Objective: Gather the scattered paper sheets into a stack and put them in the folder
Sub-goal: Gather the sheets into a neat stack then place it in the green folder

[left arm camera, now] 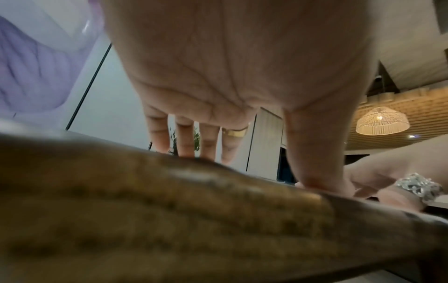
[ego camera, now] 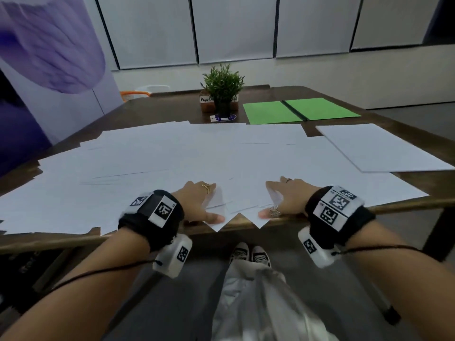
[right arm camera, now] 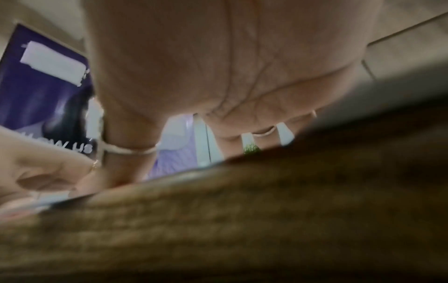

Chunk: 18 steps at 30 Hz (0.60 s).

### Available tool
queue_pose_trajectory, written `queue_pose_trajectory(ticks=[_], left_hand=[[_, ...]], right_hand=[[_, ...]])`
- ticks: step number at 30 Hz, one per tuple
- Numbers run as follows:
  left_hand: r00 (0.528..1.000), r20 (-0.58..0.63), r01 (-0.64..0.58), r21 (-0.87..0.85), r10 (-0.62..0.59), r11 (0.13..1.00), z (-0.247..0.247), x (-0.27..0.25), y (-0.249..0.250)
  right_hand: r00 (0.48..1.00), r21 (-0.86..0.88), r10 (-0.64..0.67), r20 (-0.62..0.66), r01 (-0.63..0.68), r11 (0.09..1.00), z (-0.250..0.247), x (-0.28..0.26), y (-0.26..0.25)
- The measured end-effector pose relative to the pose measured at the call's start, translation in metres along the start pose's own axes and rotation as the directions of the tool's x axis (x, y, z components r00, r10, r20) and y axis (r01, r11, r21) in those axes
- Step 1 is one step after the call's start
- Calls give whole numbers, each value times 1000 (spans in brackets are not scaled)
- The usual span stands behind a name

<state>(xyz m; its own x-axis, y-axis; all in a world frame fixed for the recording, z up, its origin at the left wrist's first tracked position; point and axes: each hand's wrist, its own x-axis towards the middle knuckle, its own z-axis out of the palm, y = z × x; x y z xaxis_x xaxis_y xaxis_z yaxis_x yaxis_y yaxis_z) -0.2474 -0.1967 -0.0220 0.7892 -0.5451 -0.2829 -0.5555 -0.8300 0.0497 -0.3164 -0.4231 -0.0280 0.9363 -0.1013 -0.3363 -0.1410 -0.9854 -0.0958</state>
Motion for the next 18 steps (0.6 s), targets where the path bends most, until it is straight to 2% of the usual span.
queue_pose_trajectory(ticks=[3,8,12,14,18], left_hand=[[1000,-17,11,-7,-11,1000,16,-6,-3],[980,-150,104,-195,-134,975,39,-13,0],[987,-159,3,-216,-38,976,43,-18,-5],[978,-208,-37,-263,-19,964,43,-21,-10],[958,-270,-74,-566,-100,821,38,-27,-18]], right_hand=[[995,46,8,-99,-3,999,16,-7,0],[957,122,-3,-290,39,992,34,-10,-1],[926,196,14,-377,65,978,44,-10,3],[916,201,5,-400,82,976,47,-10,3],[926,166,-37,-375,107,980,46,-13,4]])
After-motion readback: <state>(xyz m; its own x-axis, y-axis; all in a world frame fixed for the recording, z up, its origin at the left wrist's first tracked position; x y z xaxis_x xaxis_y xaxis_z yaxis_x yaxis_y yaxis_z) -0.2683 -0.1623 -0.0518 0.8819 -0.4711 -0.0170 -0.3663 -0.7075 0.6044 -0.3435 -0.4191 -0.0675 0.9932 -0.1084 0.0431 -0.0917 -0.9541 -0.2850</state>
